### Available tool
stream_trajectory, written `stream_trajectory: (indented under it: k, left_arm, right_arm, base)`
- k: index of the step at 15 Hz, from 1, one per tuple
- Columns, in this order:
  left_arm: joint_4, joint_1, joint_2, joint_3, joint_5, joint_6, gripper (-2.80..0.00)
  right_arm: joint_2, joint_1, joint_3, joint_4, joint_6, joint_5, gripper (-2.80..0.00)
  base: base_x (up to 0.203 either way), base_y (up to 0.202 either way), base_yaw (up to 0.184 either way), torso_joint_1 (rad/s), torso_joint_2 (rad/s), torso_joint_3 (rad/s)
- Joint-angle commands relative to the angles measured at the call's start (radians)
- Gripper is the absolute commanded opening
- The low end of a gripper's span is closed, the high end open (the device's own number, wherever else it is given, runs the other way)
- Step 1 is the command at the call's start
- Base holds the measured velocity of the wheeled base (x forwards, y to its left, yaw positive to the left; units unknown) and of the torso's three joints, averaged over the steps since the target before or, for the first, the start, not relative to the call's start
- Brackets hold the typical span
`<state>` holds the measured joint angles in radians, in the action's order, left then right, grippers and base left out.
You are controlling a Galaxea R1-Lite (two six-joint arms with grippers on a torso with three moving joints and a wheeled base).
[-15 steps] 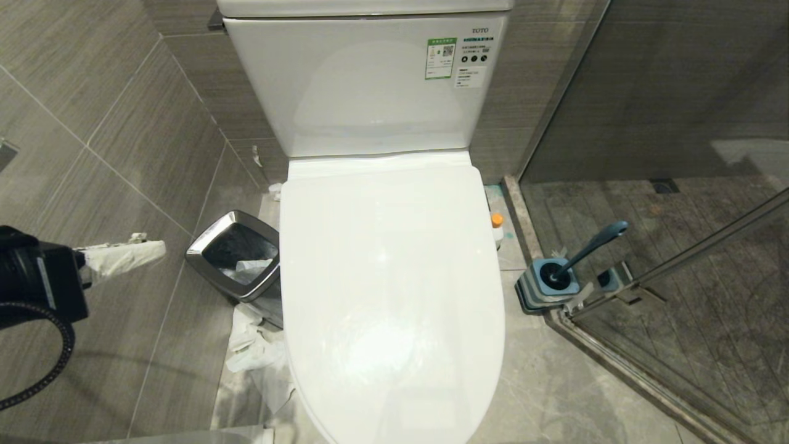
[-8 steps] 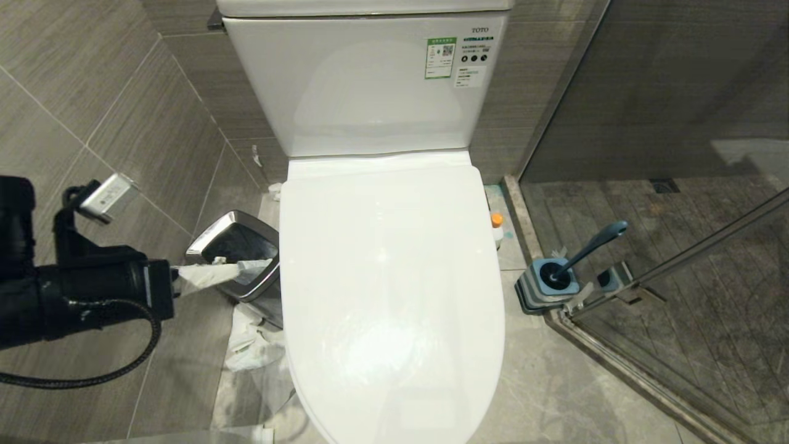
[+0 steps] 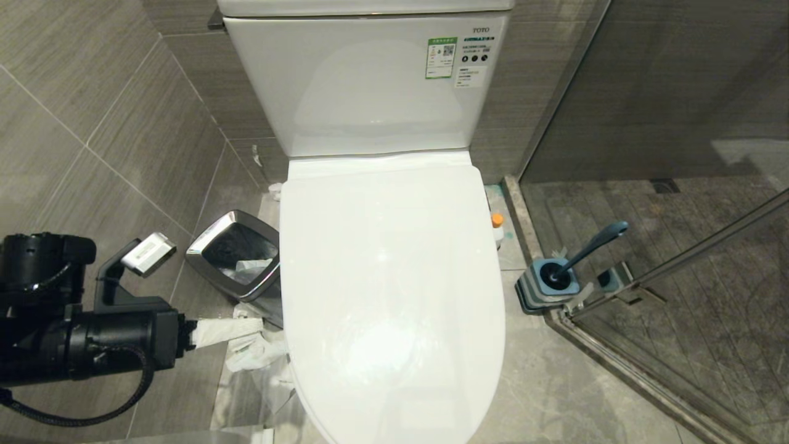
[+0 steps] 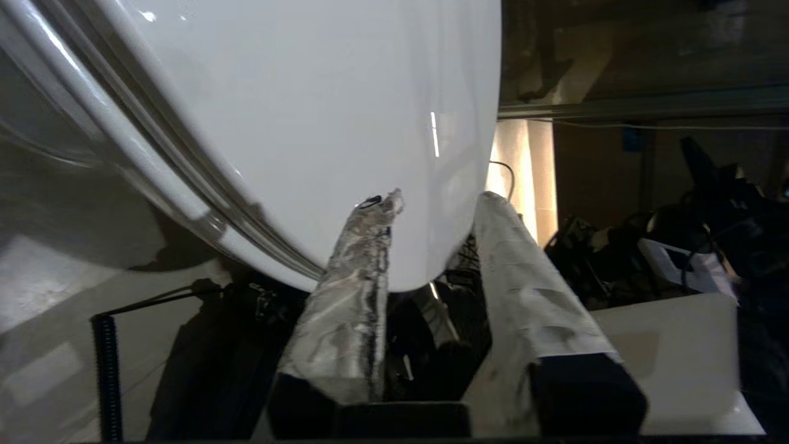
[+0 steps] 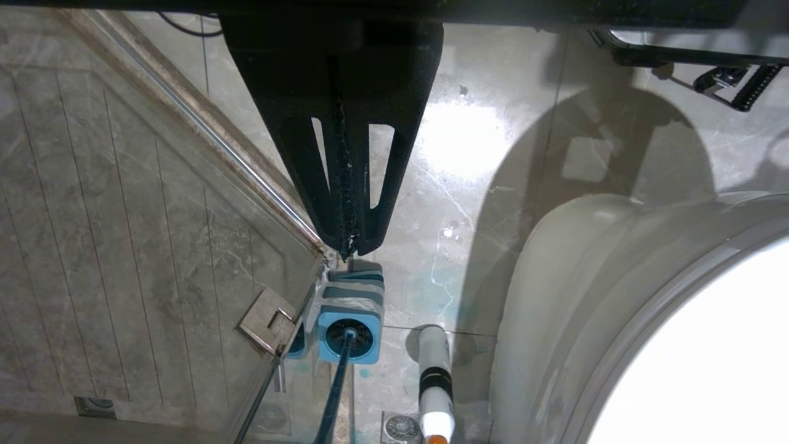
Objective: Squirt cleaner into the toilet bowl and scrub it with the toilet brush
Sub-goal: Use the left hand to lift the toilet lid slightly
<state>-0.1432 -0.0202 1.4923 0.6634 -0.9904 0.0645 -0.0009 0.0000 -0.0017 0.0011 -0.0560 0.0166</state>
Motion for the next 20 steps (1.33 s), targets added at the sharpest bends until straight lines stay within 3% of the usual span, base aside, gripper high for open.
stream_trajectory:
  k: [1, 6, 13, 20]
  left_arm:
    - [0.001, -0.004, 0.011, -0.034, -0.06, 0.003, 0.0]
    - [-0.031, 0.004, 0.066, -0.032, -0.096, -0.007, 0.0]
    - [-0.371, -0.018, 0.233, -0.006, -0.108, -0.013, 0.0]
    - [-0.378, -0.089, 0.321, 0.041, -0.109, -0.046, 0.0]
  right_arm:
    - [0.001, 0.0, 0.0, 0.0, -0.001, 0.0, -2.8]
    - [0.001, 0.0, 0.0, 0.0, -0.001, 0.0, -2.8]
    - [0.001, 0.0, 0.0, 0.0, -0.001, 0.0, -2.8]
    - [0.001, 0.0, 0.0, 0.0, -0.001, 0.0, -2.8]
  base:
    - [0.0, 0.0, 0.0, 0.0, 0.0, 0.0]
    - [0.0, 0.0, 0.0, 0.0, 0.0, 0.0]
    - [0.0, 0.0, 0.0, 0.0, 0.0, 0.0]
    - [0.0, 0.0, 0.0, 0.0, 0.0, 0.0]
